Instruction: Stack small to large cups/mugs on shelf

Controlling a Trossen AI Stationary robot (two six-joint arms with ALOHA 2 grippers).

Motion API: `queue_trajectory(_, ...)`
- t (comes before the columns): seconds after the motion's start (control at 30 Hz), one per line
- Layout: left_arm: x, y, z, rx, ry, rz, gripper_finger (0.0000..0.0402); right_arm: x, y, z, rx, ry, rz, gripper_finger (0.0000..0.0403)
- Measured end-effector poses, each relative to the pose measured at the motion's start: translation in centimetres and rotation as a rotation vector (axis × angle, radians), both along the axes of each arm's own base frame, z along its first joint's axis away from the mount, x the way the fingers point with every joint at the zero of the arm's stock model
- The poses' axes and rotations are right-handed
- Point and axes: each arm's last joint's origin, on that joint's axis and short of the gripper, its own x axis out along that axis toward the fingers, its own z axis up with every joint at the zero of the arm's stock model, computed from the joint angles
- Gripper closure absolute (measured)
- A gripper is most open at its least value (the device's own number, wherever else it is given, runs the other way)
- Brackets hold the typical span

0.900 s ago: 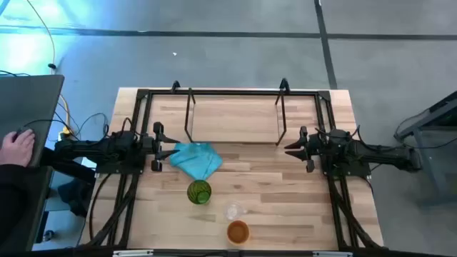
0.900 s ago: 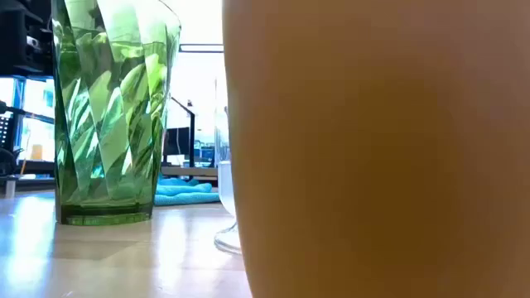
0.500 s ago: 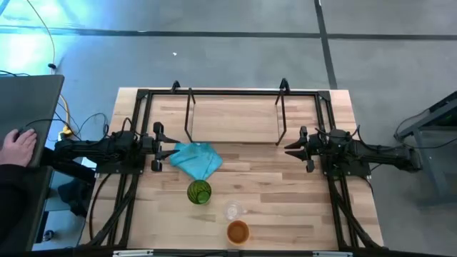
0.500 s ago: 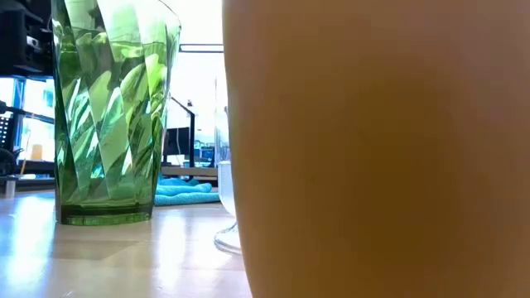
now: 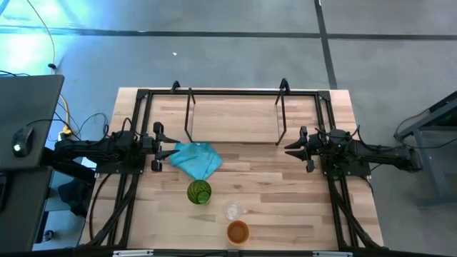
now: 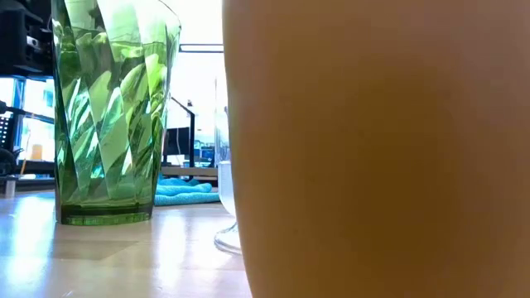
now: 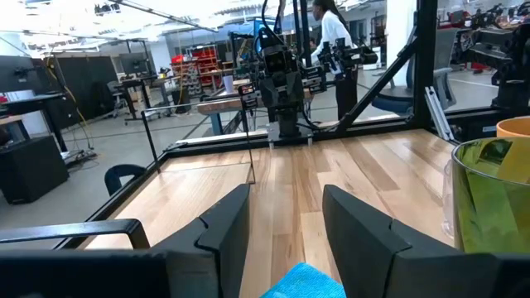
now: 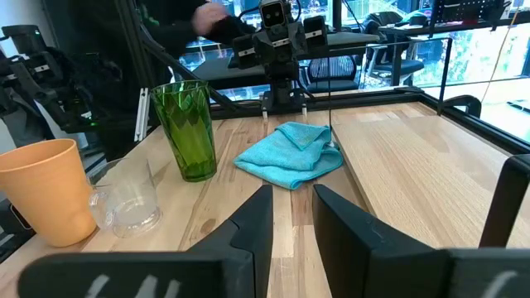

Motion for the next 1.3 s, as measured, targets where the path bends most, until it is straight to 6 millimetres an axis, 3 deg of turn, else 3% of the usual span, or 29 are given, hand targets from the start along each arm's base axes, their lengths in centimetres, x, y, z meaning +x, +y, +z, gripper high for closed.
queue_trajectory(1.3, 0.00, 0.00, 0.00, 0.000, 0.000, 0.000, 0.0259, 0.00, 0.00, -0.01, 0.000, 0.000, 0.000, 0.0325)
